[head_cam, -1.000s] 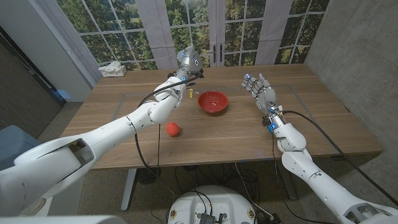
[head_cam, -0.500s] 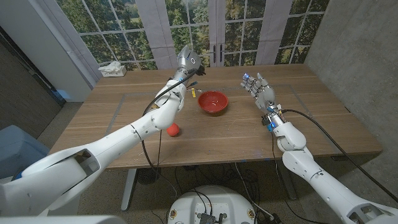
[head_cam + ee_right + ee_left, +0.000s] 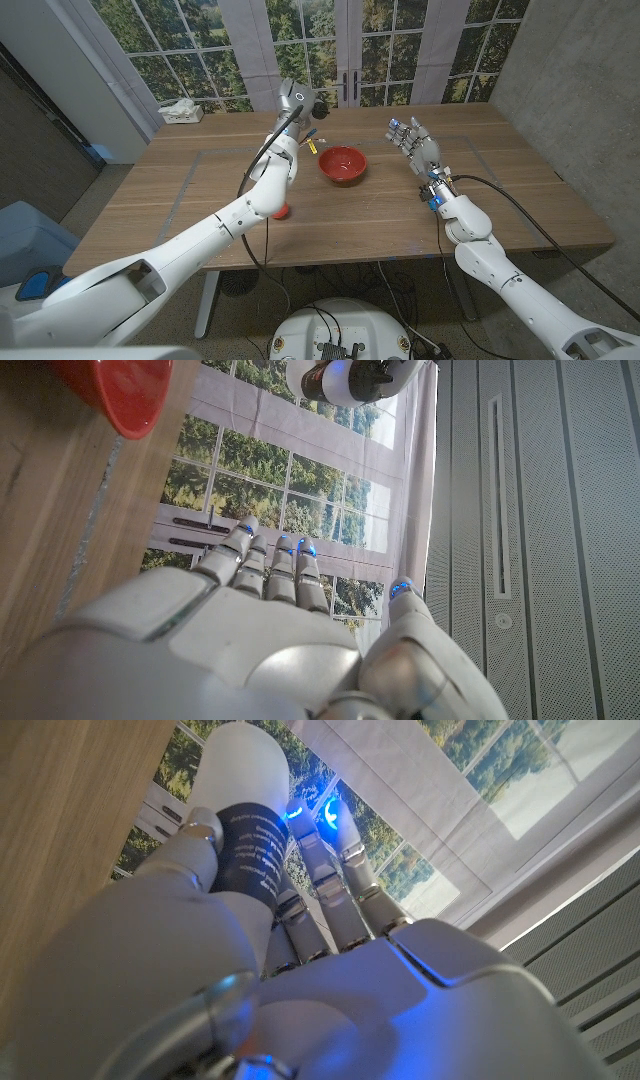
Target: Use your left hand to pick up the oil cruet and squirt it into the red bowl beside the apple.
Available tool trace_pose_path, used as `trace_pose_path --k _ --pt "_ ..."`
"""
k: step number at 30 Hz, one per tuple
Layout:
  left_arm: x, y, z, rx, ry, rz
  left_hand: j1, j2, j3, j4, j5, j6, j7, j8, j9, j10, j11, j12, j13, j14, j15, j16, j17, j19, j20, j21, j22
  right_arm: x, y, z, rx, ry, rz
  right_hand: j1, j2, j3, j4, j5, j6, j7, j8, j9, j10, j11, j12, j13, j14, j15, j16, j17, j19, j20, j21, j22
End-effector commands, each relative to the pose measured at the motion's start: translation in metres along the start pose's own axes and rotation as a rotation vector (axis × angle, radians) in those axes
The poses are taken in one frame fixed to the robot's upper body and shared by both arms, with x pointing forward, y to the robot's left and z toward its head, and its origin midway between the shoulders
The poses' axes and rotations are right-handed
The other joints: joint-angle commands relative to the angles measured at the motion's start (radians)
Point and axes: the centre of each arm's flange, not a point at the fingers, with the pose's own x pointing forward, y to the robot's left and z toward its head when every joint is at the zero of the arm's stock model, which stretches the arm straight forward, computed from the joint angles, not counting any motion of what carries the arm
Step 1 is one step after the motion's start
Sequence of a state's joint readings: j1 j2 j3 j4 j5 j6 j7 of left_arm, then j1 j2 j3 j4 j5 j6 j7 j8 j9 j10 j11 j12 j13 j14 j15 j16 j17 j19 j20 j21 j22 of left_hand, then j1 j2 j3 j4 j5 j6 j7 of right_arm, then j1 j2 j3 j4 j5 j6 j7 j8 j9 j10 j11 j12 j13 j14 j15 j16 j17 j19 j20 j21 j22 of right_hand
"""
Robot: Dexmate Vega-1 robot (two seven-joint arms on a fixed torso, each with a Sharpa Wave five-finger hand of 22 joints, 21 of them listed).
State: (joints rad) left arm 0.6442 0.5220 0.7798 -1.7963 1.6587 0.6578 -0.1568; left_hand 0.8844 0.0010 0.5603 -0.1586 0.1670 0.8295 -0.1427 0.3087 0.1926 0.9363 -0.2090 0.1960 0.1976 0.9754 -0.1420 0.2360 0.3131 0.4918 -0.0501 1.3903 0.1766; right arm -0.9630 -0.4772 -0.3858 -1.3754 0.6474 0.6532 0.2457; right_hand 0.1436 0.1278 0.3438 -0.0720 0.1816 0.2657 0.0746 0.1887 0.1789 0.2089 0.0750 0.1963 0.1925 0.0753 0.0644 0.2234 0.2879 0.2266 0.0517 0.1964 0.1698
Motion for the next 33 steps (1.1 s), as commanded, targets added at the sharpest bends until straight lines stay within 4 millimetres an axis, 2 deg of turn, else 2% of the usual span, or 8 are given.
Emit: trace_pose_path --k 1,20,33 --pt "-0.020 0.005 -0.015 -0.235 0.086 -0.113 -0.006 0.037 0.007 0.004 0.008 0.035 0.032 -0.004 0.005 0.021 -0.008 0.006 0.150 0.010 -0.099 -0.001 -0.002 0.013 -0.128 -0.001 0.003 0.005 0.004 0.001 -0.011 0.012 0.012 -0.006 -0.001 0.004 -0.003 -0.001 0.002 -0.005 0.003 0.003 0.005 -0.003 0.002 0.002 0.004 0.007 0.005 0.000 0.005 0.007 -0.001 0.003" --pt "-0.047 0.005 -0.042 -0.498 0.155 -0.323 -0.028 0.050 0.015 0.000 0.009 0.048 0.059 -0.022 0.005 0.044 -0.005 0.012 0.127 0.035 -0.098 0.006 -0.019 0.039 -0.127 -0.009 0.003 0.020 0.012 0.005 -0.031 0.026 0.048 -0.006 0.001 0.005 -0.005 -0.001 0.003 -0.006 0.003 0.003 0.006 -0.004 0.002 0.002 0.005 0.006 0.006 0.000 0.005 0.006 -0.001 0.003" --pt "-0.059 -0.006 -0.058 -0.743 0.130 -0.581 -0.048 0.053 0.022 0.002 0.010 0.040 0.087 -0.039 0.006 0.039 0.000 0.009 0.113 0.039 -0.096 0.004 -0.031 0.052 -0.124 -0.021 -0.001 0.022 0.017 0.006 -0.039 0.026 0.059 -0.005 0.002 0.007 -0.006 -0.001 0.003 -0.006 0.003 0.003 0.006 -0.004 0.002 0.002 0.005 0.005 0.007 -0.001 0.007 0.011 0.000 0.004"
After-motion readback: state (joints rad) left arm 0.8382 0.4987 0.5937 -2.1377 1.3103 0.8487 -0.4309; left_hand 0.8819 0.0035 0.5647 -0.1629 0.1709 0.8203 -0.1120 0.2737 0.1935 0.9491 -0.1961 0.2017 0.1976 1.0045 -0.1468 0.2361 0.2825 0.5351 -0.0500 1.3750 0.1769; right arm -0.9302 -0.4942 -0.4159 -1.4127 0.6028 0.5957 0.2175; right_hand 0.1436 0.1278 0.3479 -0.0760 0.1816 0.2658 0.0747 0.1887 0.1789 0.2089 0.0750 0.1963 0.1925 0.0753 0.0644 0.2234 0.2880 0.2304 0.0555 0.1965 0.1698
